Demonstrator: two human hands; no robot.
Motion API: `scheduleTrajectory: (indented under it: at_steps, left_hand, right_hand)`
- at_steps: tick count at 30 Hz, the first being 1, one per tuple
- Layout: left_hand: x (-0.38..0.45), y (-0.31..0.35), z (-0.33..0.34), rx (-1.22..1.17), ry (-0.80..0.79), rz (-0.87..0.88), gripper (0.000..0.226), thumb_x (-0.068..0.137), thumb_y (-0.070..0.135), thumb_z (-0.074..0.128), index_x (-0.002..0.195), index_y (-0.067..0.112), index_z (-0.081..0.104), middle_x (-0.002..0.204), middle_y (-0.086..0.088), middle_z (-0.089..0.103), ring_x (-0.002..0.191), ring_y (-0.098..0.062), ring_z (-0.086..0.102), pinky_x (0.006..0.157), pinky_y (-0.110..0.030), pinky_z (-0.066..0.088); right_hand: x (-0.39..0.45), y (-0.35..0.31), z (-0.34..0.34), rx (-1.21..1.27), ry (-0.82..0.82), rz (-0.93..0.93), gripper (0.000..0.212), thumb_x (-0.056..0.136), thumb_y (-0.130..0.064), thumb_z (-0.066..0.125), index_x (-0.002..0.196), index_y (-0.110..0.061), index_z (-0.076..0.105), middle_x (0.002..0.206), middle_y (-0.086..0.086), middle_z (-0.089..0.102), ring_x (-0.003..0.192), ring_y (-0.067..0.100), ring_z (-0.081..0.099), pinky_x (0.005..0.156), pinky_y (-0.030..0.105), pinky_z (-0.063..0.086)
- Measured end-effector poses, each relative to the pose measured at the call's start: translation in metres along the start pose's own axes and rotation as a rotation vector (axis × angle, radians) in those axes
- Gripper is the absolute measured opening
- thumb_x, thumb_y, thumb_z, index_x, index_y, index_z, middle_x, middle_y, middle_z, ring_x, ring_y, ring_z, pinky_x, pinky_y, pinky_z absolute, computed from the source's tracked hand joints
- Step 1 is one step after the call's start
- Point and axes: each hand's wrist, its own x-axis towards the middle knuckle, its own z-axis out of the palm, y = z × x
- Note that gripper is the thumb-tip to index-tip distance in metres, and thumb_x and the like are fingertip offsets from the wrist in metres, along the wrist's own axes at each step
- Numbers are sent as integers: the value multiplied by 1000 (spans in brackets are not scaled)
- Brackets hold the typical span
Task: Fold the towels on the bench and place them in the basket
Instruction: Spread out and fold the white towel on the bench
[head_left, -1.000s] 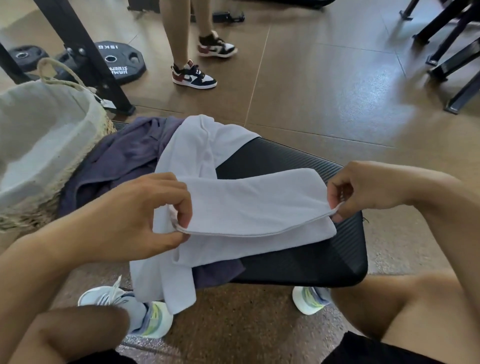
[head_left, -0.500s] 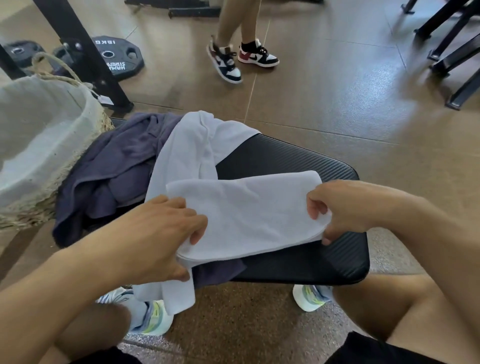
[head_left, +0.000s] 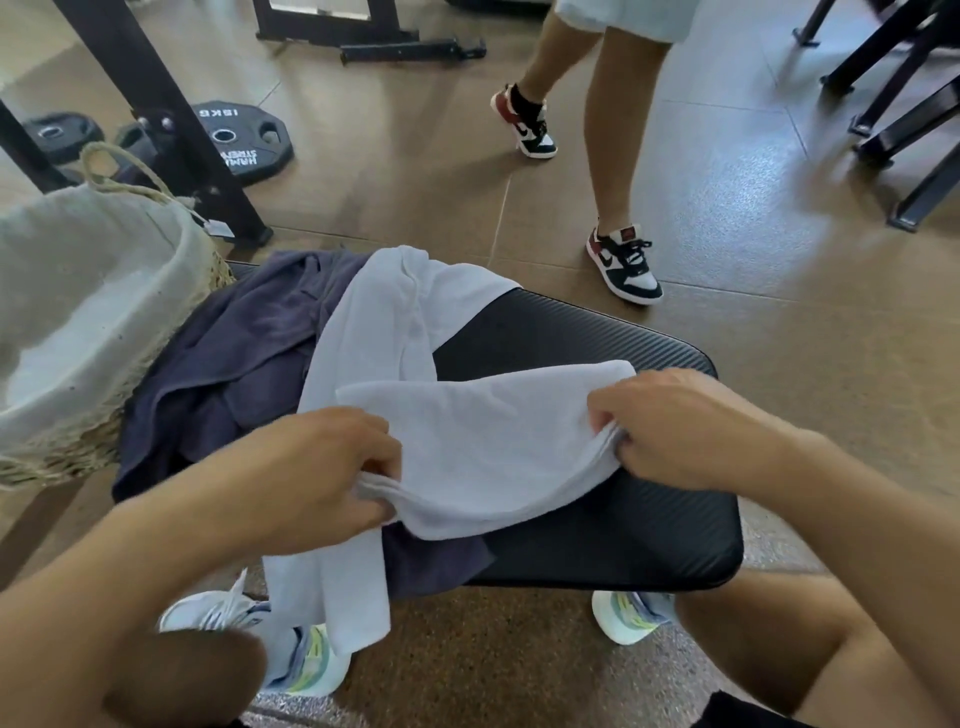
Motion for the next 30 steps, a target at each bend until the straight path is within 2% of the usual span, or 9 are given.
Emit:
scheduleTrajectory:
  at_steps: [3, 5, 9, 12, 15, 18, 21, 27, 30]
  left_hand:
    - [-1, -18, -18, -399, 50, -72, 32, 84, 59, 68, 89, 28, 71, 87, 8, 70, 80, -11, 66, 80, -44, 54]
    - [-2, -27, -28, -835, 67, -46, 50, 81, 57, 70, 101, 11, 74, 100, -10, 74, 96, -36, 69, 93, -58, 52]
    - [4, -32, -32, -1323, -32, -110, 60, 71, 45, 80, 116, 5, 73, 119, -20, 71, 110, -41, 68, 95, -43, 56]
    - [18, -31, -20, -1018, -47, -211, 49, 79, 52, 71, 106, 10, 72, 100, -19, 71, 89, -35, 68, 83, -41, 51]
    - [34, -26, -4, -569, 122, -303, 15, 92, 42, 67, 102, 30, 65, 83, 3, 73, 68, -10, 67, 65, -22, 48]
    - [41, -20, 4, -368, 283, -279, 15, 91, 44, 68, 101, 38, 59, 88, 15, 66, 74, -2, 62, 64, -20, 45]
    - [44, -18, 6, -271, 370, -150, 17, 86, 52, 70, 96, 39, 63, 87, 20, 63, 76, 2, 58, 66, -20, 44]
    - [65, -14, 14, 66, 276, 22, 41, 89, 62, 60, 115, 33, 71, 108, 17, 63, 99, -11, 50, 91, -27, 39]
    - [75, -13, 11, 149, 221, 2, 35, 90, 62, 58, 106, 32, 68, 101, 14, 62, 96, -13, 50, 88, -28, 37]
  right_hand:
    - [-2, 24, -19, 438, -86, 41, 16, 80, -11, 58, 79, -27, 57, 68, -14, 59, 67, 0, 55, 62, 19, 38]
    - [-7, 41, -27, 843, -199, 41, 9, 81, -4, 59, 81, -13, 61, 69, -9, 60, 64, 3, 53, 61, 23, 37]
    - [-16, 72, -37, 1316, -419, 37, 32, 66, -14, 68, 97, -4, 68, 95, 18, 68, 83, 28, 63, 70, 37, 46]
    - [-11, 78, -28, 1172, -425, 159, 42, 69, -19, 63, 109, -12, 70, 110, 18, 72, 90, 28, 68, 80, 42, 50]
    - [0, 81, -8, 899, -312, 283, 21, 92, -17, 59, 107, -22, 72, 107, 11, 74, 93, 31, 70, 80, 44, 56]
    - [8, 85, 0, 666, -222, 305, 11, 95, -28, 69, 105, -32, 70, 94, -4, 73, 87, 20, 69, 81, 35, 53]
    - [11, 84, -5, 588, -98, 263, 26, 77, -36, 86, 98, -37, 71, 97, -13, 72, 90, 7, 69, 88, 29, 53]
    - [18, 81, -7, 359, -164, 206, 27, 72, -44, 88, 93, -38, 73, 85, -12, 68, 80, 7, 64, 77, 28, 50]
    - [21, 85, -3, 276, -230, 232, 27, 74, -47, 86, 94, -36, 72, 86, -11, 68, 80, 7, 64, 72, 26, 48]
